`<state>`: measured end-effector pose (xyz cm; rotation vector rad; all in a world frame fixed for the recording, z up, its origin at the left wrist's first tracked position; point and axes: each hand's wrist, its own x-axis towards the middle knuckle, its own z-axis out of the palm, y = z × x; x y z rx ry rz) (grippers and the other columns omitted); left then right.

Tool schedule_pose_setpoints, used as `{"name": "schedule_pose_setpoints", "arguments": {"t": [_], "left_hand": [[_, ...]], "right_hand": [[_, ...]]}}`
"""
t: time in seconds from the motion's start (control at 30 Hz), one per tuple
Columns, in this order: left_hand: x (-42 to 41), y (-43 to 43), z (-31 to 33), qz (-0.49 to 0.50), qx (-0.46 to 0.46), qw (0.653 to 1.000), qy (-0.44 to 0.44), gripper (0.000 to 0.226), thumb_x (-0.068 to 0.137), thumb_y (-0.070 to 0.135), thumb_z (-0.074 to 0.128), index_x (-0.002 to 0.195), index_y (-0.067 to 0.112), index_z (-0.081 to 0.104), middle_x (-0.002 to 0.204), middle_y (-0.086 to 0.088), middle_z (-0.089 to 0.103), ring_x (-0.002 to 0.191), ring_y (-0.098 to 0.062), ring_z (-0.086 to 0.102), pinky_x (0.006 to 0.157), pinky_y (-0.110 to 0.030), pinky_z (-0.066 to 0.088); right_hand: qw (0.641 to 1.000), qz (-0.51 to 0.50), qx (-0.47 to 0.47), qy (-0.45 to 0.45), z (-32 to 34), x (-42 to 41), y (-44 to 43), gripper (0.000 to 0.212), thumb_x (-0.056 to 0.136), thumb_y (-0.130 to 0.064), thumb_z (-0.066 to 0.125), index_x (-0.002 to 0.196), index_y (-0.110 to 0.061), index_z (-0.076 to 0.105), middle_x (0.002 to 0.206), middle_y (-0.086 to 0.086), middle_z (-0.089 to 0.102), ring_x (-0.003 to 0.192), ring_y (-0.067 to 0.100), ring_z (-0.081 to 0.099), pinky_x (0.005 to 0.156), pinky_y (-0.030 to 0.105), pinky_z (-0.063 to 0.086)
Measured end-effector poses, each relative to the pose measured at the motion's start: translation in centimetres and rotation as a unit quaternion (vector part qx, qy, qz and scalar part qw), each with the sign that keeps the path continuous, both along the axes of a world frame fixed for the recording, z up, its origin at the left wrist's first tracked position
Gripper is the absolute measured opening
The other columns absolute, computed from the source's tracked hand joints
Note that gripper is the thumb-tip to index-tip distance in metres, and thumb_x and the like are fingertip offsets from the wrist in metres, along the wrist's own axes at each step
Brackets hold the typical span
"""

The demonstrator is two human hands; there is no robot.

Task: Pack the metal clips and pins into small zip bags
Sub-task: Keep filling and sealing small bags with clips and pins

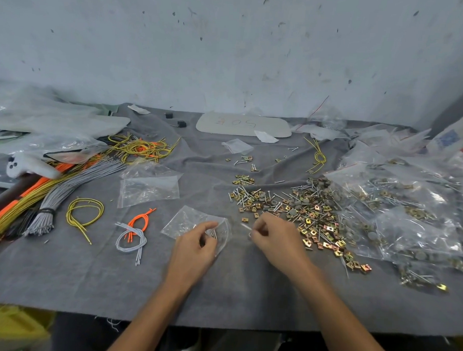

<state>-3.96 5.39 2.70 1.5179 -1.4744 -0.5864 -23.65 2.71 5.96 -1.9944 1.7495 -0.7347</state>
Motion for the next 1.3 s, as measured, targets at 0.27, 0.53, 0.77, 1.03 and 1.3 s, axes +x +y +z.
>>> {"name": "schedule_pose_setpoints", "arguments": {"t": [0.27, 0.53, 0.77, 1.03, 1.3], "left_hand": [[0.0, 0.2, 0.1, -0.011, 0.014, 1.0, 0.002, 0.046, 0.075, 0.027, 0.048, 0.115, 0.025, 0.072, 0.062, 0.006, 0.064, 0.063, -0.01, 0.06, 0.071, -0.038, 0.055], [0.0, 0.1, 0.0, -0.009, 0.022, 1.0, 0.001, 0.043, 0.076, 0.029, 0.051, 0.114, 0.027, 0.072, 0.064, 0.007, 0.066, 0.066, -0.012, 0.064, 0.074, -0.043, 0.057], [-0.1, 0.3, 0.0, 0.01, 0.007, 1.0, -0.004, 0.044, 0.076, 0.028, 0.057, 0.119, 0.027, 0.069, 0.067, 0.004, 0.067, 0.07, -0.006, 0.064, 0.078, -0.036, 0.055], [-0.1, 0.1, -0.3, 0.025, -0.004, 1.0, -0.007, 0.038, 0.082, 0.011, 0.069, 0.117, 0.026, 0.065, 0.065, 0.004, 0.062, 0.065, -0.006, 0.059, 0.07, -0.028, 0.049], [-0.1, -0.1, -0.5, 0.021, -0.004, 1.0, -0.003, 0.034, 0.086, 0.011, 0.069, 0.117, 0.025, 0.065, 0.064, 0.002, 0.059, 0.065, -0.013, 0.057, 0.07, -0.033, 0.048]], "right_hand": [[0.996, 0.069, -0.06, 0.012, -2.2, 5.4, 1.7, 0.002, 0.09, -0.025, 0.063, 0.089, -0.023, 0.062, 0.089, -0.005, 0.066, 0.09, 0.019, 0.06, 0.076, 0.03, 0.038], [0.991, 0.111, -0.07, -0.033, -3.4, 6.1, 1.8, 0.015, 0.095, -0.022, 0.06, 0.11, -0.024, 0.064, 0.103, -0.003, 0.071, 0.099, 0.02, 0.062, 0.085, 0.04, 0.049], [0.983, 0.163, -0.066, -0.061, -3.7, 5.4, 2.3, 0.018, 0.097, -0.013, 0.053, 0.111, -0.025, 0.057, 0.102, -0.006, 0.067, 0.094, 0.016, 0.055, 0.081, 0.039, 0.047], [0.99, -0.019, -0.121, -0.076, -3.0, 2.4, 0.9, 0.021, 0.086, -0.025, 0.075, 0.077, -0.028, 0.056, 0.085, -0.014, 0.058, 0.088, 0.01, 0.052, 0.076, 0.028, 0.045], [0.994, -0.061, -0.092, 0.02, -2.1, -2.6, -1.4, 0.012, 0.099, -0.022, 0.058, 0.102, -0.023, 0.07, 0.104, -0.004, 0.062, 0.102, 0.02, 0.054, 0.081, 0.033, 0.043]]}}
